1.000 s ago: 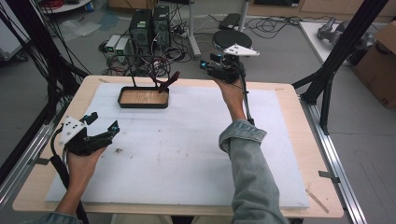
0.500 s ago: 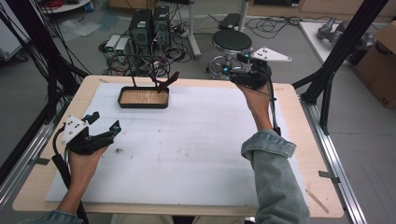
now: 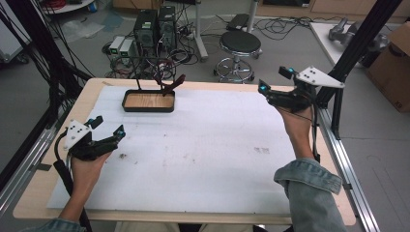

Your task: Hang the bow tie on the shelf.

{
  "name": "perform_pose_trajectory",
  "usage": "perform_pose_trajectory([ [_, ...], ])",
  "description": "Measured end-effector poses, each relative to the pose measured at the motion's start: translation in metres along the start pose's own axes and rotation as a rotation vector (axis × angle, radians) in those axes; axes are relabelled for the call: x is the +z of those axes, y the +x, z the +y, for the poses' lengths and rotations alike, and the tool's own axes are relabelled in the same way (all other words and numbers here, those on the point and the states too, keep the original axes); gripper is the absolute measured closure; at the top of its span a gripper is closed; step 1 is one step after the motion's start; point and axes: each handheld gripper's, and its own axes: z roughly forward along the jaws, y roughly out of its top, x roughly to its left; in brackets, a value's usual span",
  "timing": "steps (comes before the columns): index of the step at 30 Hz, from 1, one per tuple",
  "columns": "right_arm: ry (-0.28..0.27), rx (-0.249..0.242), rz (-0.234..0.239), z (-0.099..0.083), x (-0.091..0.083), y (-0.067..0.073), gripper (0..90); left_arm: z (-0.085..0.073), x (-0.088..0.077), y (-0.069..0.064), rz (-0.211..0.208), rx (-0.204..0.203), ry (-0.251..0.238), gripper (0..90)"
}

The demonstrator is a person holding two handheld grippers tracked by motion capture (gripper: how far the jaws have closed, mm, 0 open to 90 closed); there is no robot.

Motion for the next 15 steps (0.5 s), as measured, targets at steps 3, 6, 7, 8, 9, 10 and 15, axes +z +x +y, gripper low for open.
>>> perform_pose_trajectory([
  [3,-0.014,0.016,-0.023,-0.007,-0.019,-0.002,12.2,0.0,0.0,0.0,0.001,-0.001,0.001,17.9],
  [6,-0.026,0.035,-0.043,-0.017,-0.036,-0.003,11.9,0.0,0.0,0.0,0.001,0.003,0.003,17.9],
  [7,-0.032,0.041,-0.052,-0.022,-0.043,-0.004,11.9,0.0,0.0,0.0,0.003,0.003,0.003,17.9],
  [8,-0.038,0.044,-0.064,-0.025,-0.047,-0.004,11.8,0.0,0.0,0.0,0.002,0.003,0.003,17.9],
  [9,-0.046,0.053,-0.067,-0.029,-0.053,-0.004,11.8,0.0,0.0,0.0,0.004,0.003,0.004,17.9],
  [10,-0.055,0.068,-0.067,-0.033,-0.058,-0.004,11.7,-0.001,0.0,0.0,0.005,0.002,0.005,17.9],
  [15,-0.062,0.095,-0.098,-0.056,-0.086,0.0,11.4,-0.001,0.001,-0.002,0.001,0.005,0.011,17.9],
])
